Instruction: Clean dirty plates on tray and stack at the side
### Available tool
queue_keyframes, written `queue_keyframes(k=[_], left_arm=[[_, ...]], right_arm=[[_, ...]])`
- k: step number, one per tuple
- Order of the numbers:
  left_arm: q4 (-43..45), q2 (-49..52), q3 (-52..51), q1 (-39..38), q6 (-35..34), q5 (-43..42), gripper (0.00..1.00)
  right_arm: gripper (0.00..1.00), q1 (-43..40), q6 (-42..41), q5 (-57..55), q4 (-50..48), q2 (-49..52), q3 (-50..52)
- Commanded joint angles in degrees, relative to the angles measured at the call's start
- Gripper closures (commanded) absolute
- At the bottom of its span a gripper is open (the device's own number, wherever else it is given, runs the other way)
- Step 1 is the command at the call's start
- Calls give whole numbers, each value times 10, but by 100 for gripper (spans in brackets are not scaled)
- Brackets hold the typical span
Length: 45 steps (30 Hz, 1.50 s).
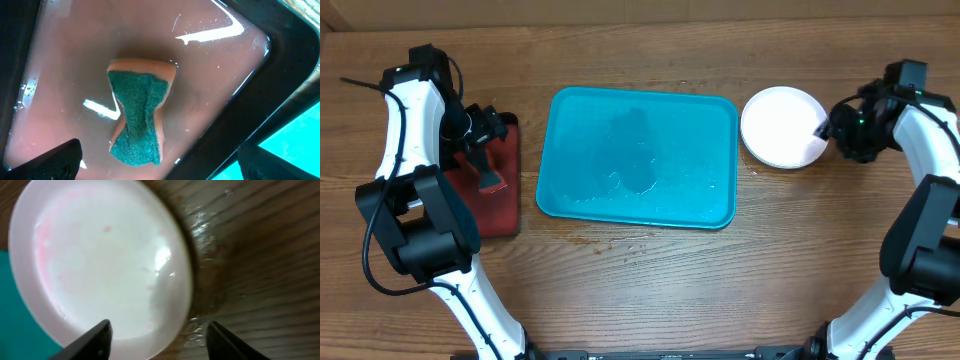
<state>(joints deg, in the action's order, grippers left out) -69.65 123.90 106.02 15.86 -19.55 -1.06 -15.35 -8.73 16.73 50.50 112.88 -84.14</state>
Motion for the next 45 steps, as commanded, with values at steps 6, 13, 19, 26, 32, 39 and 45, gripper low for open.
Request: queue_keyframes(k=[6, 13, 19, 26, 32, 39, 45], left_arm=[[-2, -17, 10, 1, -2, -4, 0], [-2, -17, 10, 1, -2, -4, 0], [-2, -17, 10, 1, -2, -4, 0], [-2, -17, 10, 1, -2, -4, 0], [-2, -17, 10, 1, -2, -4, 0], [-2, -17, 10, 1, -2, -4, 0], [-2, -17, 10, 1, -2, -4, 0]], right_arm=[[21, 47, 25, 59, 57, -62, 0], [0, 130, 30, 57, 99, -166, 0], [0, 237, 28, -16, 97, -236, 0], [0, 337, 9, -62, 92, -241, 2], [0, 376, -24, -62, 52, -256, 2], [0, 371, -24, -101, 63, -318, 1], [0, 371, -24, -167, 142, -396, 2]])
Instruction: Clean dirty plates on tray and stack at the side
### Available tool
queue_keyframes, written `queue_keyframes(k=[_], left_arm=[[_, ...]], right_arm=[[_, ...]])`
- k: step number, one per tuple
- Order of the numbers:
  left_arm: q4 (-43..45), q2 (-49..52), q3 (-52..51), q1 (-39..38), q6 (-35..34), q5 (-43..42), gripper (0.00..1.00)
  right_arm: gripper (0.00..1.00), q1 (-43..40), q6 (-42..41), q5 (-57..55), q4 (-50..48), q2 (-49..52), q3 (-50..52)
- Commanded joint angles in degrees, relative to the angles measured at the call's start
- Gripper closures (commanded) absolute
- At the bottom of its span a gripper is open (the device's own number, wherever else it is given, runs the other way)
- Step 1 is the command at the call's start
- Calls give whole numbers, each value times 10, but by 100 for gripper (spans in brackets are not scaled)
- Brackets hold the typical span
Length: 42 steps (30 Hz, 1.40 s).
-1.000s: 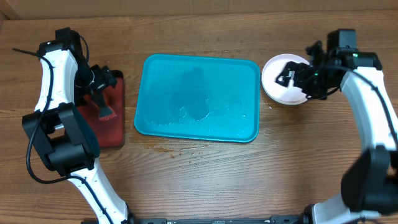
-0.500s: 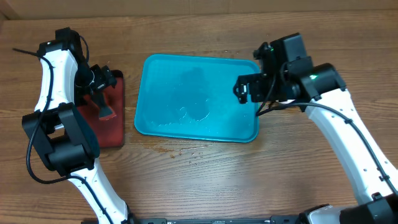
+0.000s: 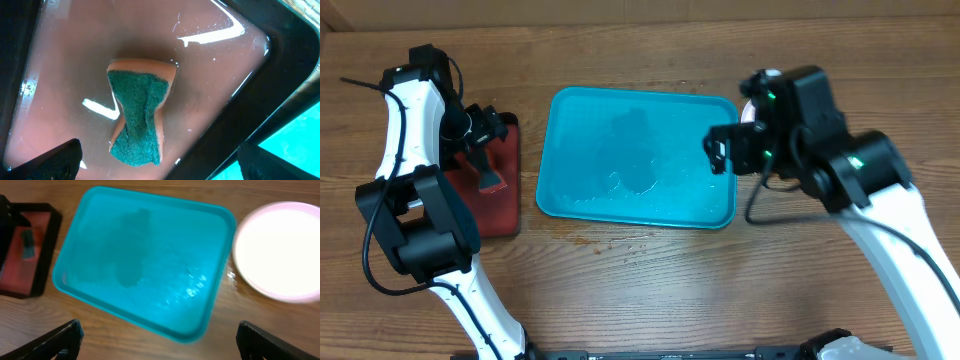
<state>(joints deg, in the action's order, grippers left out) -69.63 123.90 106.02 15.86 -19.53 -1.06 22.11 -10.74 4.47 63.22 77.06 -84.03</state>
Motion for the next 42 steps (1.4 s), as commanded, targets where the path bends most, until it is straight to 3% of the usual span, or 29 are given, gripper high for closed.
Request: queue_keyframes(k=[1, 12, 26, 33, 42], left_arm=[[-2, -17, 10, 1, -2, -4, 0], [-2, -17, 10, 1, -2, -4, 0], [-2, -17, 10, 1, -2, -4, 0], [-2, -17, 10, 1, -2, -4, 0], [-2, -17, 10, 1, -2, -4, 0]], right_arm=[[0, -3, -4, -45, 28, -47, 1], [0, -3, -4, -44, 147, -70, 1], [0, -3, -4, -44, 176, -70, 1], [0, -3, -4, -4, 237, -70, 1], [0, -11, 11, -5, 180, -121, 16]])
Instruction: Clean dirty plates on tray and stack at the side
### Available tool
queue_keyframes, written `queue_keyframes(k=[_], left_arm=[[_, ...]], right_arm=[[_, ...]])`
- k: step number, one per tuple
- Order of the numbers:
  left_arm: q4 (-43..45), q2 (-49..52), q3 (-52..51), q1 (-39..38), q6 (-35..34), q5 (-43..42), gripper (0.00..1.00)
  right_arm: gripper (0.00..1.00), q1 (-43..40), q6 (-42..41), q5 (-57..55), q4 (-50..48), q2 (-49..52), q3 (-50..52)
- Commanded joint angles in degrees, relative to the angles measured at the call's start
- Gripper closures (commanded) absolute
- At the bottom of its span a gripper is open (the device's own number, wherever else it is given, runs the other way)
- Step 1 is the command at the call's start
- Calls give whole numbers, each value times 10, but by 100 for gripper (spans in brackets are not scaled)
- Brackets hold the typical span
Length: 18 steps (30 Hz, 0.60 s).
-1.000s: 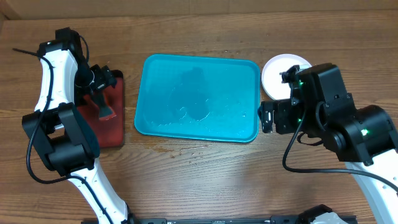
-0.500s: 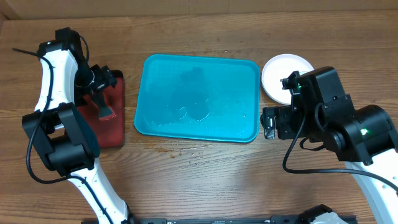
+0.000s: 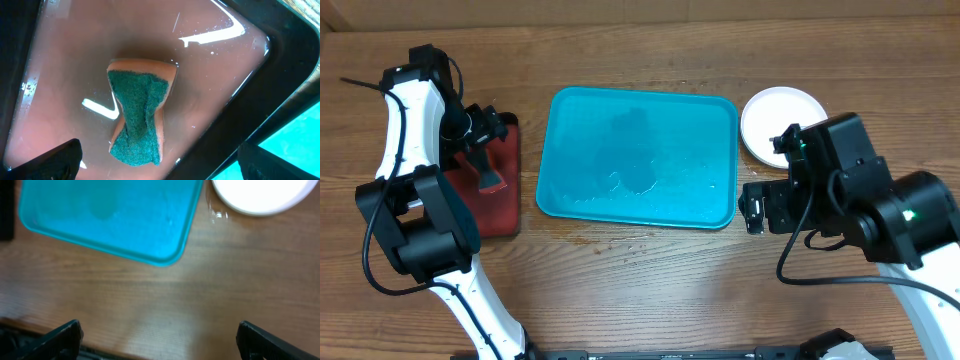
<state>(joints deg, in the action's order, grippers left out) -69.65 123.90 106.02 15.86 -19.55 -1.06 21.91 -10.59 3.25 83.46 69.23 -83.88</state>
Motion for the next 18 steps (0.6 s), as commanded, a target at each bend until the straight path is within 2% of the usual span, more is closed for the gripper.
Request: queue_keyframes(k=[1, 6, 14, 18], left_arm=[[-2, -17, 10, 1, -2, -4, 0], [-2, -17, 10, 1, -2, -4, 0], [-2, -17, 10, 1, -2, -4, 0], [-1, -17, 10, 1, -2, -4, 0]], right_arm=[[0, -13, 10, 7, -36, -54, 23], [0, -67, 9, 34, -123, -146, 110], [0, -177, 10, 101, -314, -351, 344], [0, -196, 10, 110, -411, -445, 462]])
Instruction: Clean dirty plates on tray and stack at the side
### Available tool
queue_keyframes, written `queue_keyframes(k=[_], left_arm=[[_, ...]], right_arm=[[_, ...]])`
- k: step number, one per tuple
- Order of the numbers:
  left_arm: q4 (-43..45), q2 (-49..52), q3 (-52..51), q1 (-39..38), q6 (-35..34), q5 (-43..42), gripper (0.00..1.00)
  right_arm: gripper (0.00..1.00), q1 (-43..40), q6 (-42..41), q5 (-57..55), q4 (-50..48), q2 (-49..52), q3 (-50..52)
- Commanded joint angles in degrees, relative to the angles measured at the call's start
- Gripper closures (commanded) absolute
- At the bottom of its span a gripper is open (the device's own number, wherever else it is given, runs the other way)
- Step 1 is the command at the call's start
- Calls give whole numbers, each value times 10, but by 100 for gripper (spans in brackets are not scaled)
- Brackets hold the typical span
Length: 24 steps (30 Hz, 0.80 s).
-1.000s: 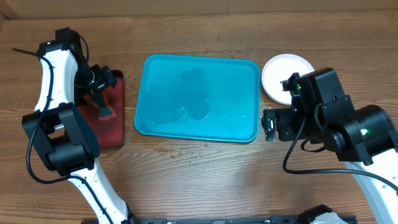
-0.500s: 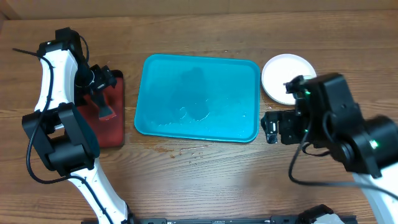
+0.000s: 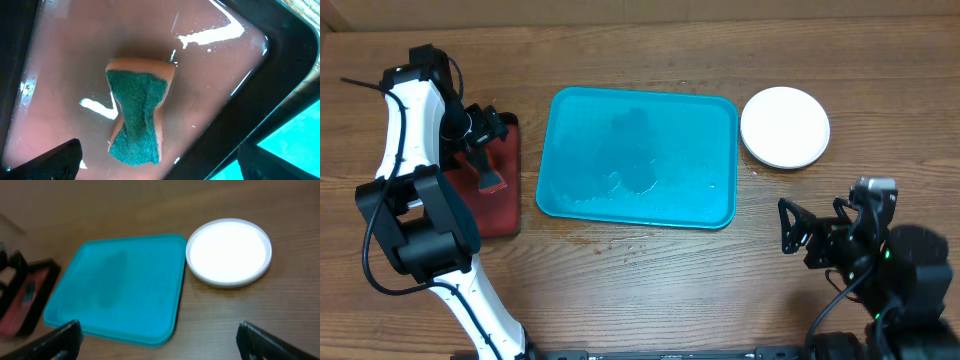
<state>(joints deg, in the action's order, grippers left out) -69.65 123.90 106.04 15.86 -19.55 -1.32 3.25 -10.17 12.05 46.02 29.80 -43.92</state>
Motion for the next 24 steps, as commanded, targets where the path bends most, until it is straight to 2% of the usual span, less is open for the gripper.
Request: queue_keyframes(k=[1, 7, 13, 24], left_arm=[[-1, -17, 10, 1, -2, -2, 0], [-1, -17, 10, 1, -2, -2, 0], [-1, -17, 10, 1, -2, -2, 0], [-2, -17, 10, 1, -2, -2, 0]], right_arm=[[0, -9, 5, 22, -64, -75, 93], [0, -10, 3, 25, -212, -199, 238], [0, -11, 3, 26, -301, -289, 330], [0, -10, 3, 22, -469, -296, 418]])
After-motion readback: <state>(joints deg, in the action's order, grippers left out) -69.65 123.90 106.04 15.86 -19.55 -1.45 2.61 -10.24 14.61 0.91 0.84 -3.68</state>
